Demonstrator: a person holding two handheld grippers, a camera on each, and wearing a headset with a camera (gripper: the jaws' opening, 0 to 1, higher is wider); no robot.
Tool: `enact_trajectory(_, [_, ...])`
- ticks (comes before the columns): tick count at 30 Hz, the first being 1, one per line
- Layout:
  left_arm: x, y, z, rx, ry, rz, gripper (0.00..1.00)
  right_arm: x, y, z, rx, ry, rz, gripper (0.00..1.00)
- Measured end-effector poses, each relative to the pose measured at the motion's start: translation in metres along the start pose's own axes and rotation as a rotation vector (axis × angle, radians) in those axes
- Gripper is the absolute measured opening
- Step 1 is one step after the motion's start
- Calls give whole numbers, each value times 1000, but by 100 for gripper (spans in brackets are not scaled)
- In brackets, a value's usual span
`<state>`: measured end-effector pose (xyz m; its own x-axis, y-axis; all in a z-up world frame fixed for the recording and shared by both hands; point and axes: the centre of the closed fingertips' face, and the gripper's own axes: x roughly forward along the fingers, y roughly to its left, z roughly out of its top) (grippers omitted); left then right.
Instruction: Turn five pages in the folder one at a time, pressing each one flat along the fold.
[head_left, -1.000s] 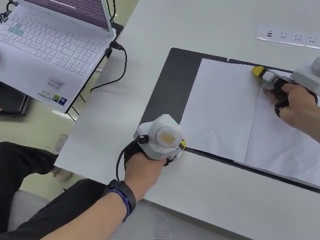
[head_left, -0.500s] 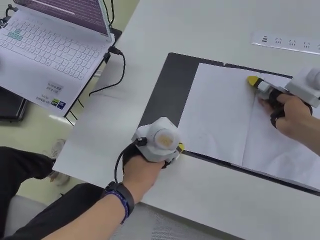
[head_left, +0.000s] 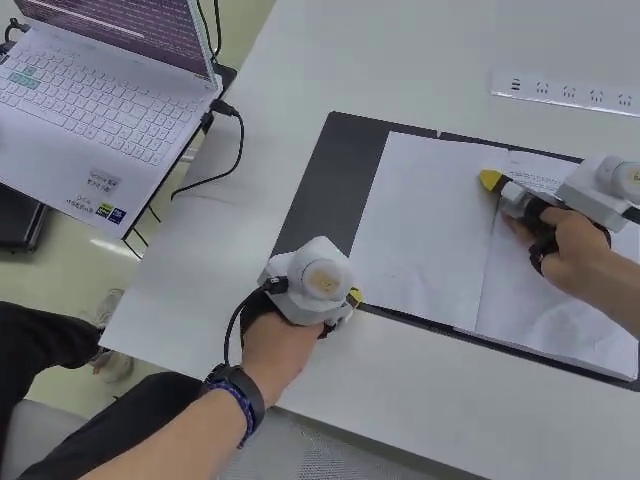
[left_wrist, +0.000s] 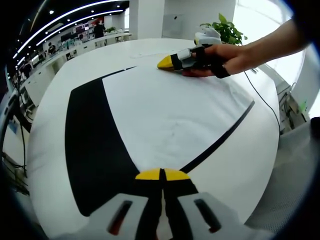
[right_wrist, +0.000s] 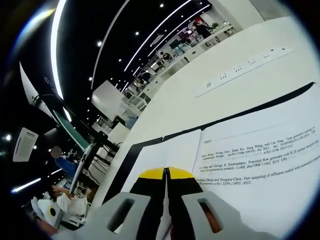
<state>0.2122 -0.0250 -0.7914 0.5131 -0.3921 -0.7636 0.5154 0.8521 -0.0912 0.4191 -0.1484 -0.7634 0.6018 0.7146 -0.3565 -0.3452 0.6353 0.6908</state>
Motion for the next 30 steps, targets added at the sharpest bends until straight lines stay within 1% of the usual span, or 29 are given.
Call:
enact_trajectory(1, [0,0,0,-2,0,0,0,-1,0,-1,1,1,2,0])
enact_trajectory(5, [0,0,0,-7,-2,0,0,-8,8,-6,10,-1,7,0])
enact_trajectory(9, [0,2,0,-38,-7,-8,0,-16,17,-12,17,-5,8,0])
enact_trajectory(12, [1,2,-1,-37,-7,-9,0,-22,23,-15,14,-7,12,0])
enact_trajectory(18, [3,2,-1,-49,-6,-14,0,-31,27,-23,19,5,16,0])
enact_trajectory(23, [2,1,-1,-48,-6,-12,0,-40,32,-33,17,16,23,0])
enact_trajectory(26, [3,2,-1,-49,-6,-10,0,-43,30,-37,22,19,28,0])
enact_trajectory(30, [3,1,-1,-49,-7,-9,0,-50,33,-43,19,22,36,0])
